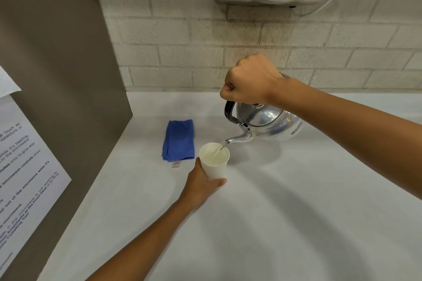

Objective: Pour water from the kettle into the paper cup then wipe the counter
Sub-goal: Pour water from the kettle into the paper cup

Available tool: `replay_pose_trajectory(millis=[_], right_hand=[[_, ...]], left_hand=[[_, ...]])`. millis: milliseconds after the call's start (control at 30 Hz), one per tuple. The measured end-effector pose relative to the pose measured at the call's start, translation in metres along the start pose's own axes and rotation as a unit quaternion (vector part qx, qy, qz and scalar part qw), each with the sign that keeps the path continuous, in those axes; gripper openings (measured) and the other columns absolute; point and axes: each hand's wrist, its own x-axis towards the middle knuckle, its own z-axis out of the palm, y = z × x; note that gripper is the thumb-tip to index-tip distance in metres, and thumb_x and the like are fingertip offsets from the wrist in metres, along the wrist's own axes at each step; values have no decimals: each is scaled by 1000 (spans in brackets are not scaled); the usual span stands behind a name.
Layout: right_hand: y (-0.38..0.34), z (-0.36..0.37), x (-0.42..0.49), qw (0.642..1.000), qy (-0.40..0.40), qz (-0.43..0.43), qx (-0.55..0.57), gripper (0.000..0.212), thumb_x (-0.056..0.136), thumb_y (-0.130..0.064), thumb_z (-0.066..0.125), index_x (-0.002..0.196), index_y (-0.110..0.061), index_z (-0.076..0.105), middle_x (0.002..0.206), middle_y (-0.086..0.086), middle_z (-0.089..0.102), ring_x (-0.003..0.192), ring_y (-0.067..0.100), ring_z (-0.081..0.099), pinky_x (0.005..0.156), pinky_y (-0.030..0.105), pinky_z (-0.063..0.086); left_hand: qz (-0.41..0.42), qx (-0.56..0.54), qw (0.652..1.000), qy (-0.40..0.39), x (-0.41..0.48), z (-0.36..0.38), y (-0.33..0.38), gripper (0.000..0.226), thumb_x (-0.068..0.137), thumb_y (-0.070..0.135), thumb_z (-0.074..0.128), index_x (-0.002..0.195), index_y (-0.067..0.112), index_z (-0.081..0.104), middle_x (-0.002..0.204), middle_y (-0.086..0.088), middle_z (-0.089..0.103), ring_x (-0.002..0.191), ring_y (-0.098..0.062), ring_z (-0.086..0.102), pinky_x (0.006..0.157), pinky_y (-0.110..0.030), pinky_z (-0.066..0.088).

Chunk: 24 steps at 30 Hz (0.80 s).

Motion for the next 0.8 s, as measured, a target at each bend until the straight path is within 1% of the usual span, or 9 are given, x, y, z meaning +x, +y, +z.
replay_pose_trajectory(millis=[100, 233, 367, 433, 533, 667, 733, 800], right_hand=[[1, 4, -4, 1000, 4, 13, 16, 39, 74, -20, 44, 44, -16, 20, 41, -1, 18, 43, 17, 15, 46, 21, 14], [2, 13, -9, 998, 10, 46, 45, 40, 74, -21, 46, 44, -16, 21, 41, -1, 20, 44, 20, 21, 47, 22, 16], [9, 19, -14, 993, 24, 85, 75, 42, 74, -20, 49, 42, -16, 22, 39, -2, 19, 40, 15, 15, 46, 21, 15], [14, 21, -16, 990, 32, 107, 87, 44, 74, -19, 50, 41, -16, 21, 38, -2, 18, 40, 16, 14, 45, 21, 15], [22, 28, -16, 983, 37, 142, 109, 44, 74, -21, 50, 40, -17, 23, 38, -3, 20, 40, 17, 19, 46, 21, 18], [34, 44, -15, 961, 43, 219, 163, 44, 75, -23, 52, 39, -17, 27, 38, -3, 24, 40, 16, 22, 46, 24, 22], [39, 55, -15, 942, 51, 269, 194, 45, 75, -25, 53, 38, -16, 29, 37, -2, 26, 39, 16, 23, 44, 24, 21], [42, 66, -14, 918, 59, 317, 231, 46, 75, -26, 54, 37, -16, 30, 37, -2, 27, 38, 16, 25, 43, 24, 21]], left_hand=[[0, 3, 1000, 0, 1, 0, -1, 79, 63, 26, 82, 128, 22, 36, 113, 5, 53, 100, -14, 52, 76, -22, 42], [3, 12, 1000, 1, 1, 0, -2, 80, 64, 27, 82, 129, 20, 35, 112, 6, 50, 99, -13, 50, 76, -22, 42], [4, 17, 1000, 3, 2, 0, -2, 80, 65, 27, 81, 130, 19, 35, 113, 7, 48, 100, -12, 49, 78, -22, 42], [5, 19, 1000, 4, 2, 0, -3, 80, 64, 27, 82, 129, 19, 35, 112, 6, 49, 99, -13, 50, 77, -22, 43], [6, 23, 1000, 6, 3, 0, -4, 80, 64, 28, 82, 128, 18, 35, 111, 6, 49, 98, -14, 50, 76, -23, 43], [8, 22, 1000, 7, 4, 1, -5, 82, 63, 27, 82, 129, 18, 35, 112, 6, 49, 100, -14, 50, 78, -22, 43], [7, 16, 1000, 7, 4, 1, -6, 80, 63, 26, 83, 127, 22, 35, 111, 8, 48, 98, -12, 50, 73, -15, 42], [5, 10, 1000, 5, 3, 1, -6, 75, 62, 27, 83, 120, 29, 34, 109, 9, 49, 97, -10, 50, 66, -7, 39]])
